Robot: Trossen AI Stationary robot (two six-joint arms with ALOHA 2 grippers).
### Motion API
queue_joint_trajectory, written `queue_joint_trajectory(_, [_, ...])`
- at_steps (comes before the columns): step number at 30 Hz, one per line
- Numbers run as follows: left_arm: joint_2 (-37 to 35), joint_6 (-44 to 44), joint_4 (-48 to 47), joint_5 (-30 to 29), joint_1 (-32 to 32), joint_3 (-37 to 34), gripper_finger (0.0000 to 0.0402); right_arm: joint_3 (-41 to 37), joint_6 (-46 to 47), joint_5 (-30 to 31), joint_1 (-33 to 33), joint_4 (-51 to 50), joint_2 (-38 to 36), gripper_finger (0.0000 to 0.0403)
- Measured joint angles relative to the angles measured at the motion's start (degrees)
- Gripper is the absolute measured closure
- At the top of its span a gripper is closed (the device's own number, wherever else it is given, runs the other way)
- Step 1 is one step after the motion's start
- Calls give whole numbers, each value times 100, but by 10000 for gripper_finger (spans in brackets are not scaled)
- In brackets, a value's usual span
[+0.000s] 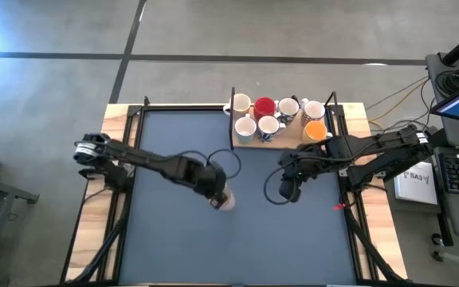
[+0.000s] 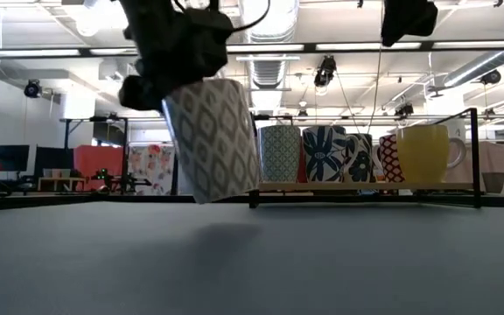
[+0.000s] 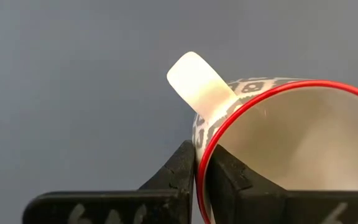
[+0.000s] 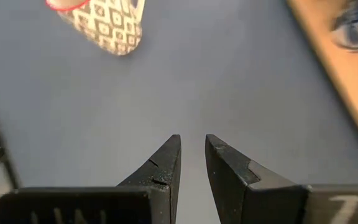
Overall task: Place coffee mugs
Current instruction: Put the gray mug on the shelf
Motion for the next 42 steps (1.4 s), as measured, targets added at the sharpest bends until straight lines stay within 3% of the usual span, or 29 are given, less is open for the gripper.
queue_joint_trajectory(9, [82,642,405,29,817,7,392,-245,275,457,-15,44,0,339])
queue_joint_trajectory(16, [184,778,854,57,1109,9,392,-362,333,952,-105,188,2,339])
queue_joint_trajectory(25, [487,867,953,40,1323,30,385,-367,207,995,-512,497,2,339])
queue_joint_trajectory(34, [901,1336,987,66,1320,743,383,-367,-1,973,-727,493,2,339])
queue_joint_trajectory(42, [1087,1650,943,63,1322,1093,350,-367,-33,952,-728,463,2,339])
